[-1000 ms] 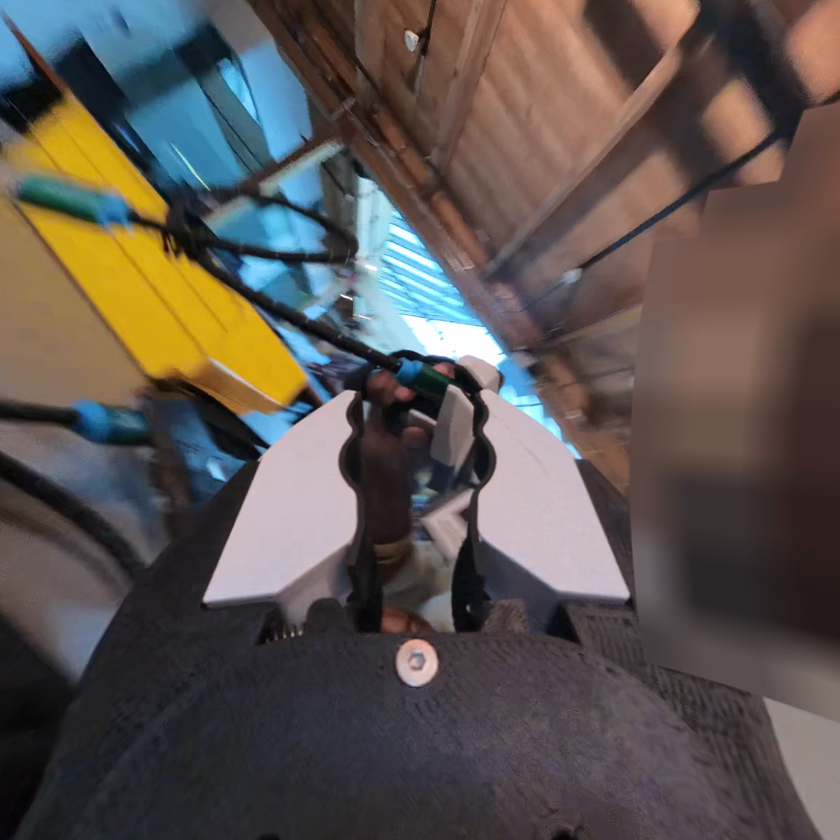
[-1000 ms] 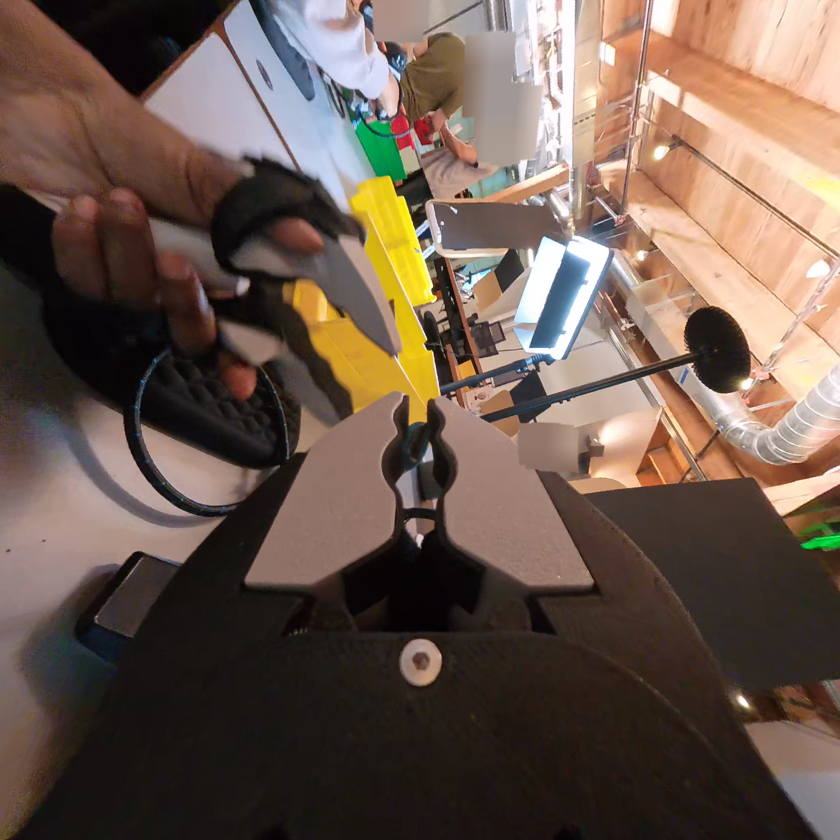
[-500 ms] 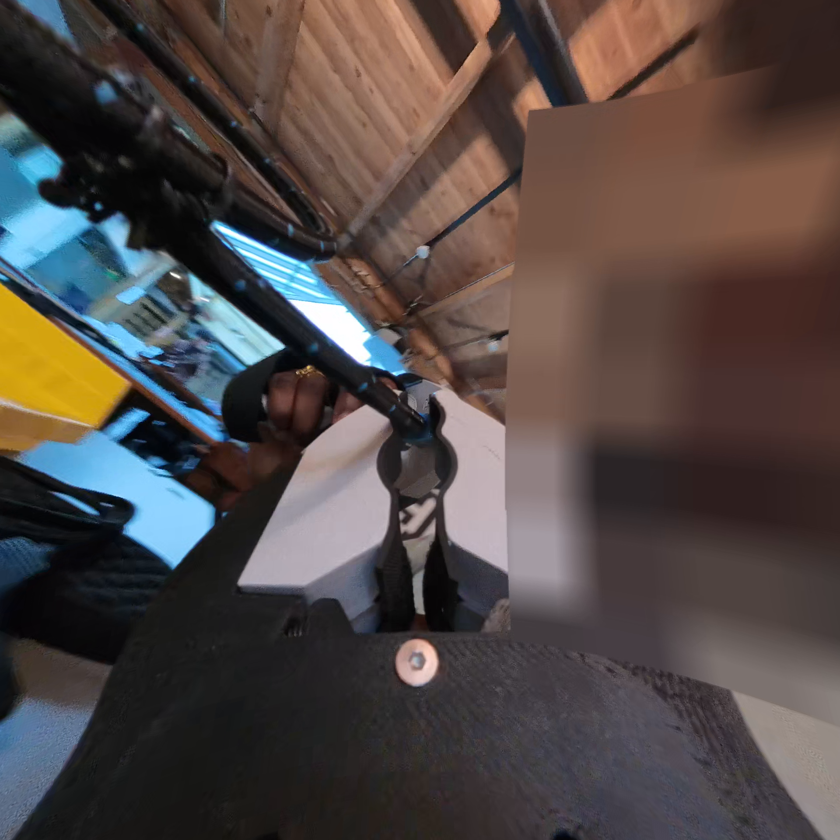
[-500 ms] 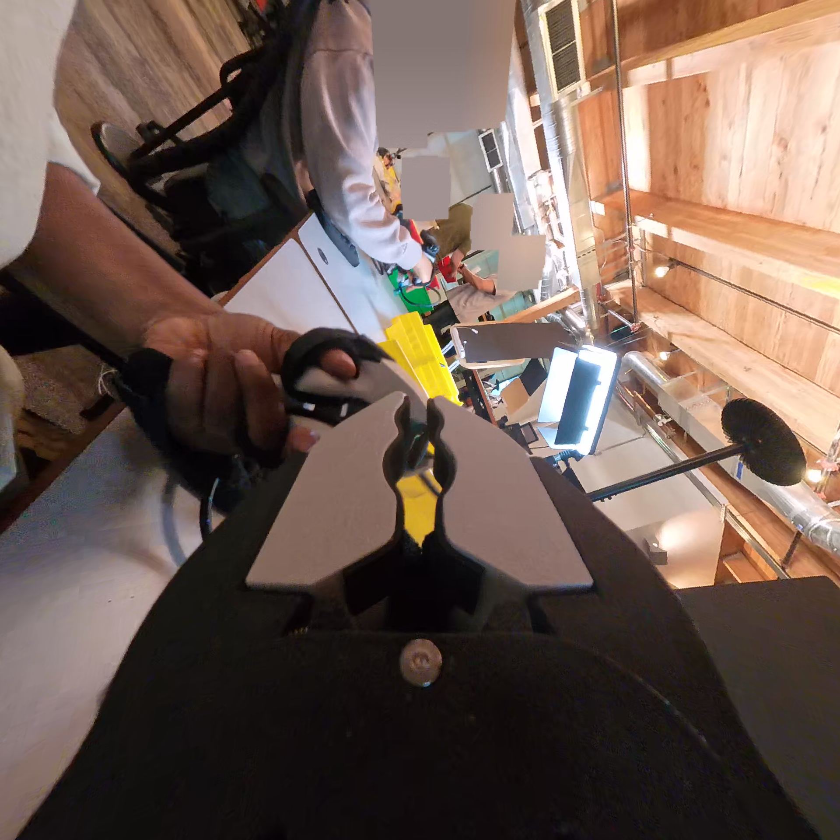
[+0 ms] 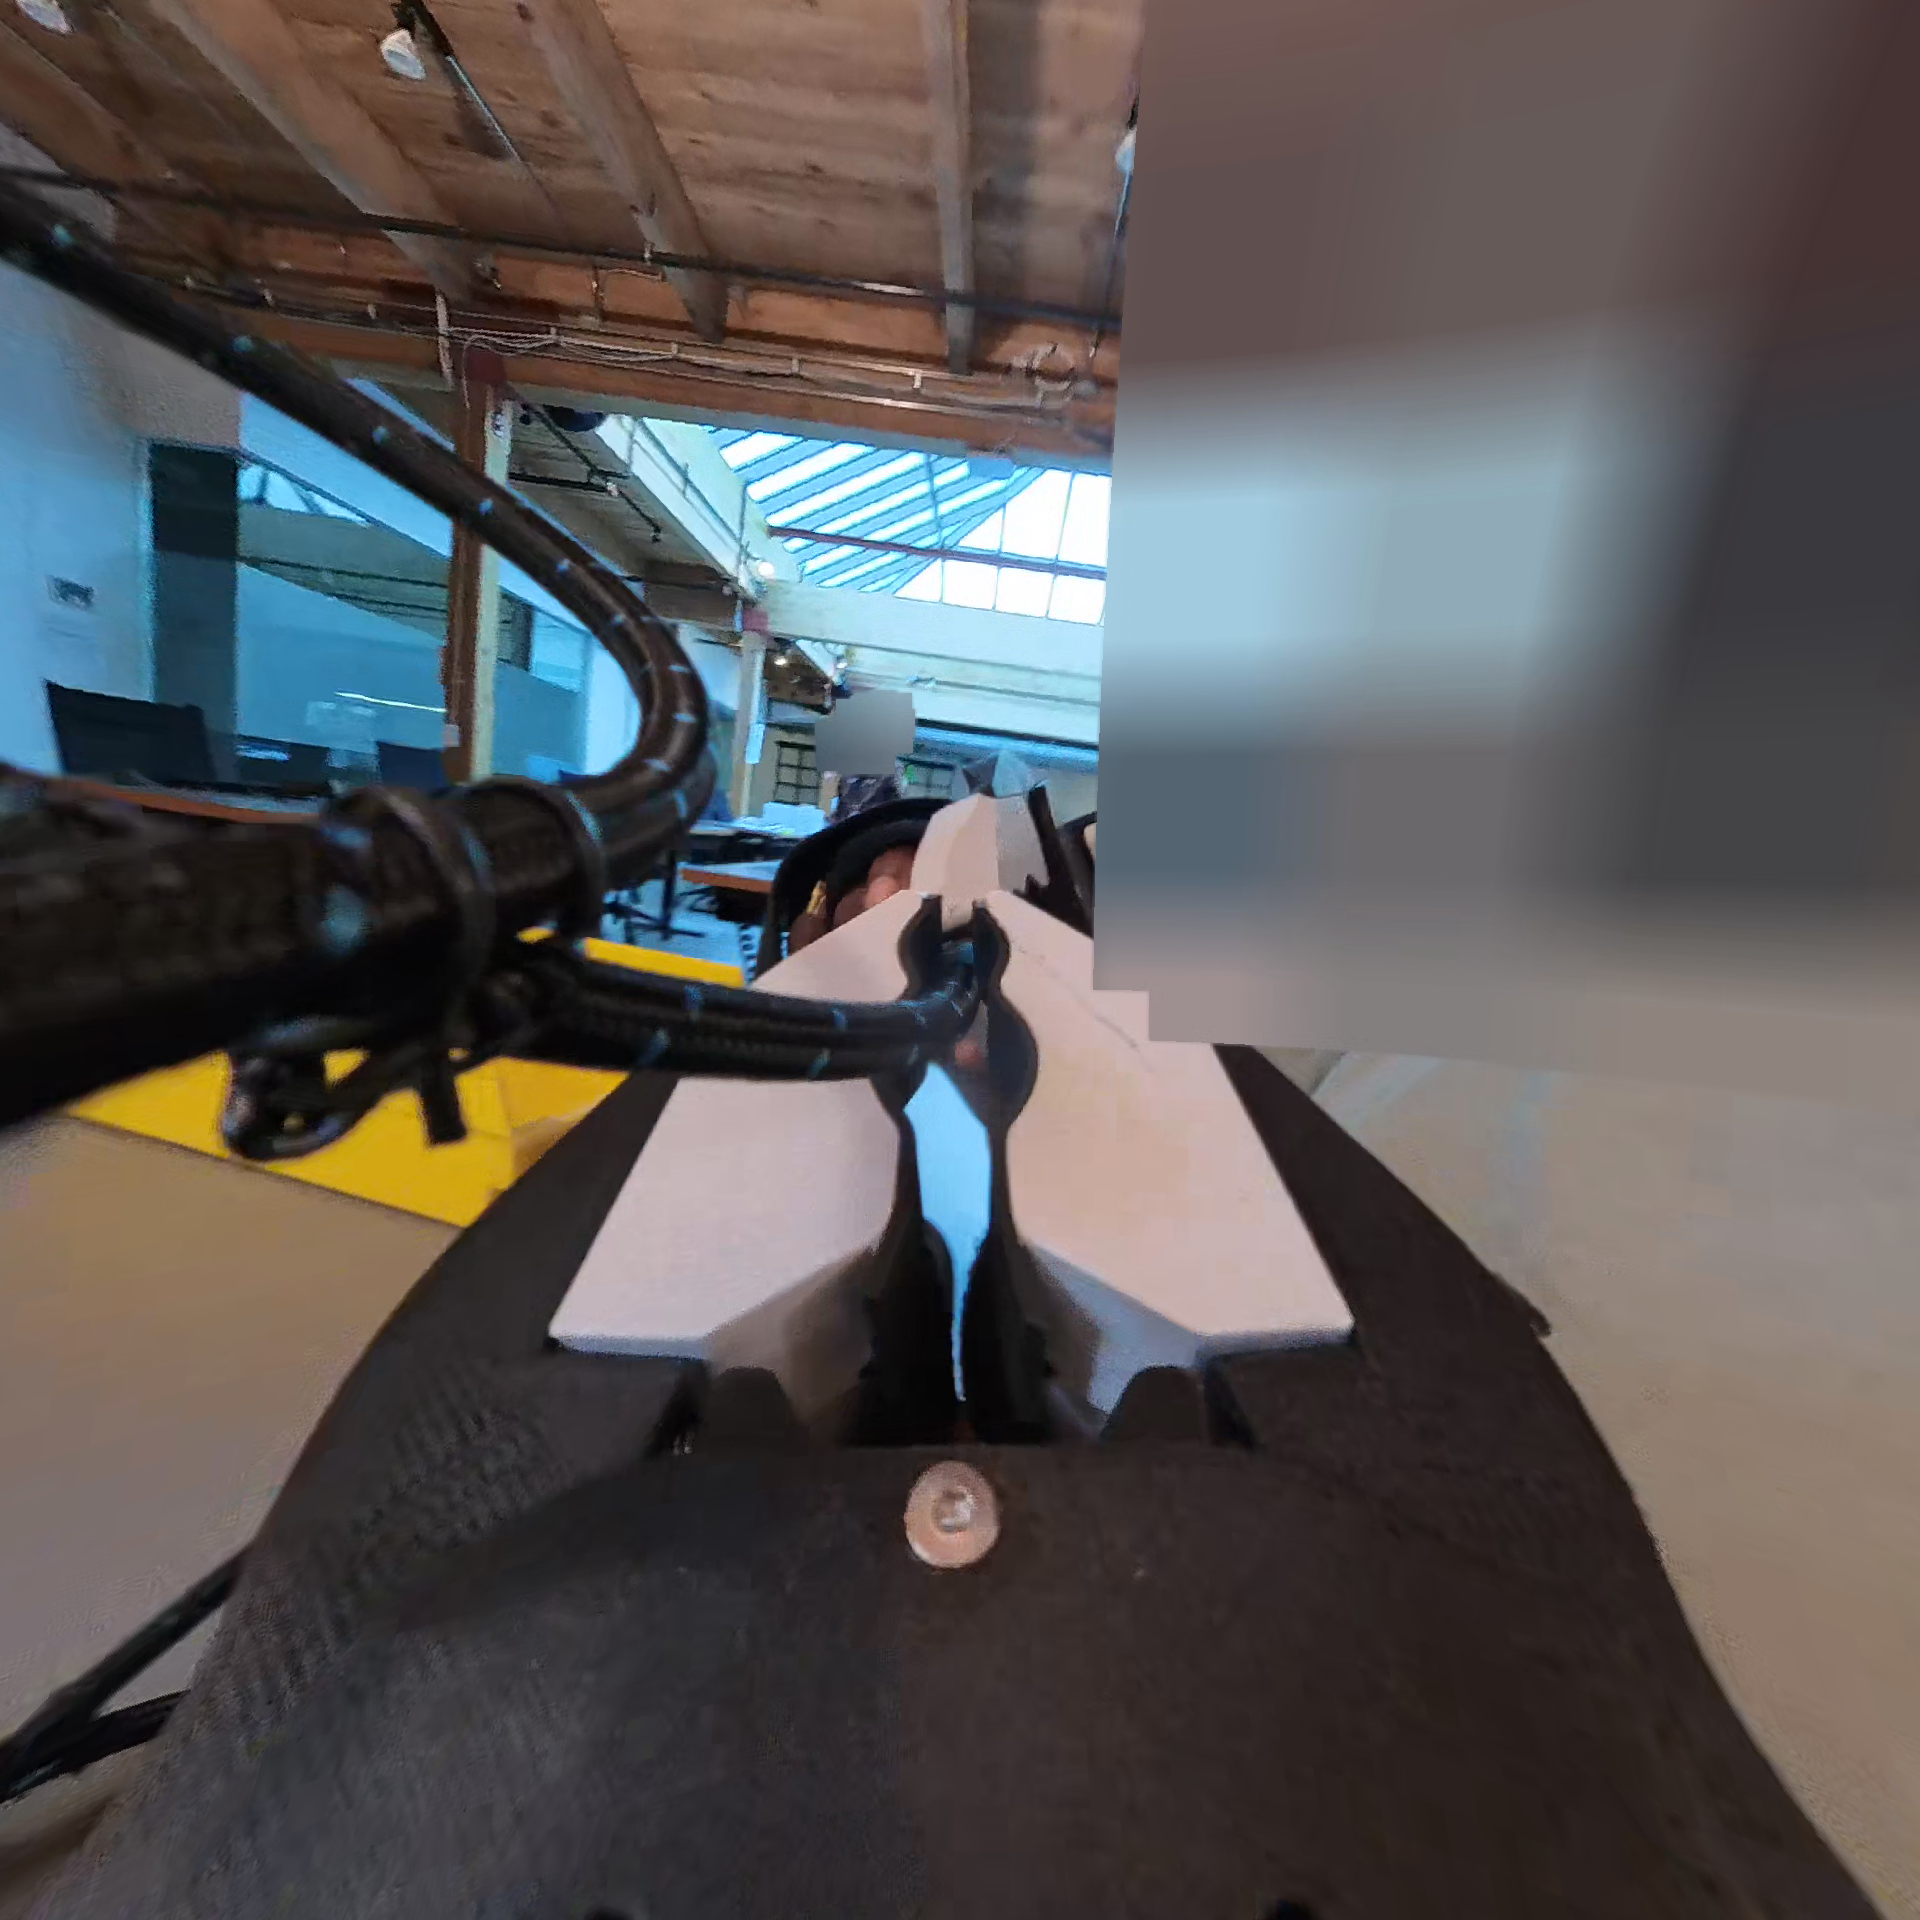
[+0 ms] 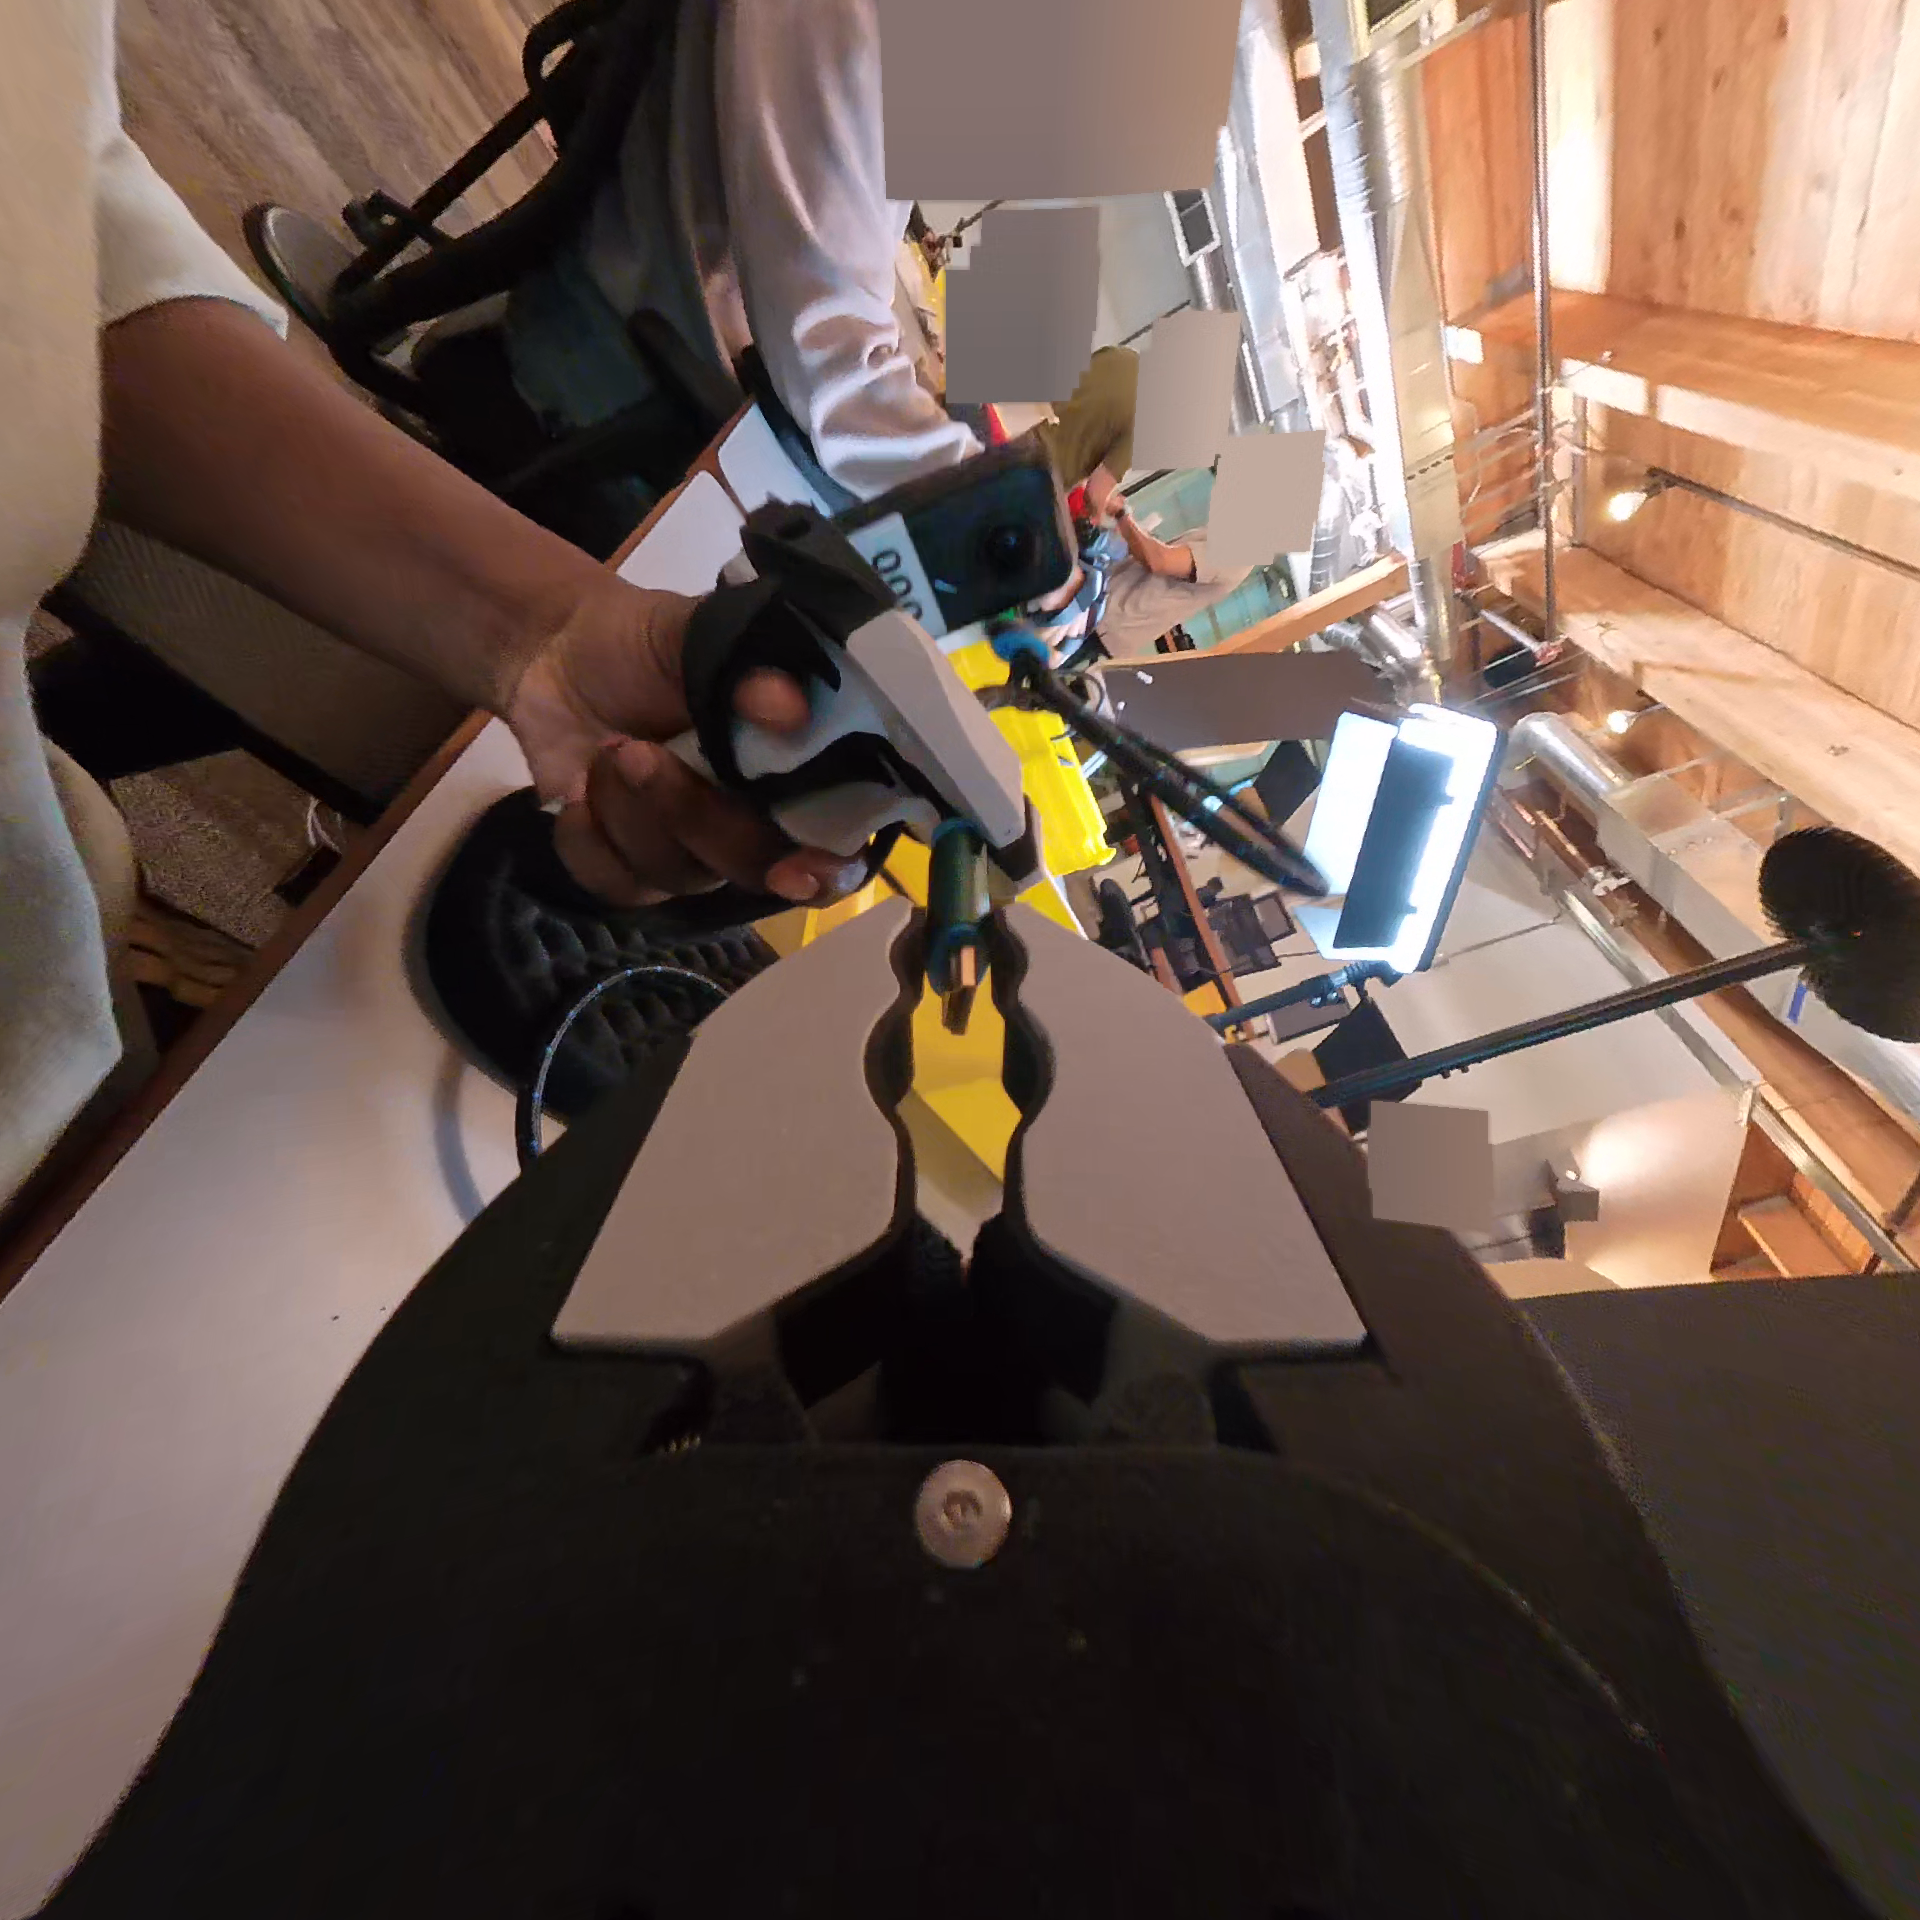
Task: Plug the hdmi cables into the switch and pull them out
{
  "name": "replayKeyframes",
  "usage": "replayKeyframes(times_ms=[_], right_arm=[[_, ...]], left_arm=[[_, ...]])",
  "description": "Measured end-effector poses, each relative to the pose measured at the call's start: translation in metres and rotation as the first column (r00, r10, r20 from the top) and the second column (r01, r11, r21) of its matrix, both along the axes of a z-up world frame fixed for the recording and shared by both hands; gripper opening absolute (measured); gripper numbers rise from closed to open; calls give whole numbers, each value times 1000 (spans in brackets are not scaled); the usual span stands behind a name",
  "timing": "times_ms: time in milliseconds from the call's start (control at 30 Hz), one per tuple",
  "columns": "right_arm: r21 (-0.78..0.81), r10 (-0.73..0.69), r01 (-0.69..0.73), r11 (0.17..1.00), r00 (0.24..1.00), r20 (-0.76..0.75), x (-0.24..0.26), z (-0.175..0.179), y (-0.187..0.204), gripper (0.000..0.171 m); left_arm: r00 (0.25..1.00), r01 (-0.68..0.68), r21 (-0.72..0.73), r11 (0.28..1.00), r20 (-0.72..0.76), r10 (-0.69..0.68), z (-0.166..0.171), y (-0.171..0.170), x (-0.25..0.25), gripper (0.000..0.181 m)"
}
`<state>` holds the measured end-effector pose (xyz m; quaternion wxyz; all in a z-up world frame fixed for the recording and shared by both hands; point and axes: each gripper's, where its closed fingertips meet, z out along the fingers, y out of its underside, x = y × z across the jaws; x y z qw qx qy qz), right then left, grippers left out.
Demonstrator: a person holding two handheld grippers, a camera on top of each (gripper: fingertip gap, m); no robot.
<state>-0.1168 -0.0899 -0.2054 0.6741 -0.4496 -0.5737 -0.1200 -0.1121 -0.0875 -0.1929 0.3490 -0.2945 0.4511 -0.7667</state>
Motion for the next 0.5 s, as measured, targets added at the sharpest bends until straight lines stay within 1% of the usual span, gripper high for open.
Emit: replayKeyframes(times_ms=[33, 100, 167, 200, 233, 267, 300, 433, 500], right_arm=[[-3, -12, 12, 1000, 1000, 18, 1, -1, 1, 11], [66, -32, 27, 997, 996, 80, -1, 1, -1, 12], [145, -76, 53, 988, 984, 161, -3, 3, -1, 12], [184, -100, 62, 981, 974, 205, -3, 4, -1, 11], [209, -115, 64, 976, 964, 240, -4, 5, -2, 11], [224, -120, 60, 973, 957, 263, -6, 5, -2, 12], [238, -118, 50, 970, 953, 278, -7, 6, -3, 12], [293, -132, 28, 956, 931, 341, -8, 7, -6, 11], [288, -126, 25, 957, 933, 337, -8, 6, -7, 11]], left_arm=[[1000, -17, 27, 999, -4, 17, -1, 0, 0, 5], [1000, -25, 61, 998, -5, 26, 0, -2, -2, 6], [998, -25, 118, 993, -50, 31, -4, -5, -1, 28], [996, -21, 156, 988, -82, 34, -8, -7, 0, 35], [994, -23, 191, 981, -98, 42, -11, -10, 1, 37], [993, -42, 215, 976, -96, 64, -11, -10, 1, 33], [993, -54, 230, 972, -86, 76, -11, -10, 0, 25], [992, -7, 212, 977, -124, 33, -10, -13, -3, 23], [990, -7, 200, 980, -133, 34, -10, -12, -2, 20]])
